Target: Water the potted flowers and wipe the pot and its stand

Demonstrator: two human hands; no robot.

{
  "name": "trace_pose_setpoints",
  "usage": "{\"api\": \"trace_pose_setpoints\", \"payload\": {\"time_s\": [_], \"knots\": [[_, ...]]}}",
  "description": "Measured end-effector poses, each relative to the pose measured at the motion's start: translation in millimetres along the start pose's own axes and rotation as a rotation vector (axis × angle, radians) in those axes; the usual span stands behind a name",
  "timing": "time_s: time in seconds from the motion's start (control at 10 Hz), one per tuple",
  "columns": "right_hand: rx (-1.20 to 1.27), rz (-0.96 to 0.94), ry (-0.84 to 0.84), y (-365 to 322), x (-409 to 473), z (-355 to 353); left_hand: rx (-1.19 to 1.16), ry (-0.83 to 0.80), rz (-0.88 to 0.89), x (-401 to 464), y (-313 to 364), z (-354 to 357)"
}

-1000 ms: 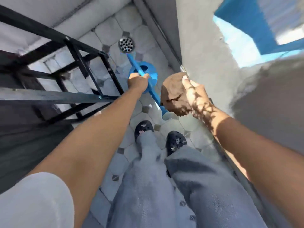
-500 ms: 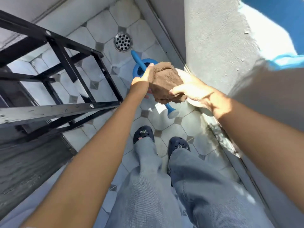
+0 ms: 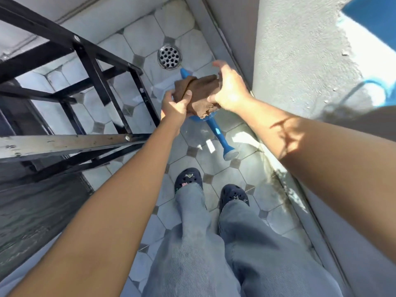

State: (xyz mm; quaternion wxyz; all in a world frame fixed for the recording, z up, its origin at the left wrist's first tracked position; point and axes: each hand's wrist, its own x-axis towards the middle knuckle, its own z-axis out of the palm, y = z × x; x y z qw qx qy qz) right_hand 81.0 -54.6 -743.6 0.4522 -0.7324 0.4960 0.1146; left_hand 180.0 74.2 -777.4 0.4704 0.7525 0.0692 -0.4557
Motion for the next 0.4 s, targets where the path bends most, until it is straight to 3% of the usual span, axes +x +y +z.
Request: {"api": "trace_pose_setpoints", "payload": {"time_s": [0.1, 0.2, 0.3, 0.4], "knots": [[-0.055, 0.025, 0.001, 4.2, -12.3, 9.8, 0.358, 0.189, 0.116, 0.9, -8.0, -1.9], [-0.069, 0.06, -0.139, 19.0, -20.4, 28.6, 0.461, 0.065, 0.335, -6.7, -17.9, -3.9], [-0.037, 0.075, -0.138, 12.5, -36.1, 28.2, 0.571, -0.175, 0.249, -24.2, -17.1, -6.3], [0.06, 0.138, -0.136, 14.7, -51.7, 19.7, 0.673, -0.189, 0.326, -44.9, -1.3, -14.4]]}}
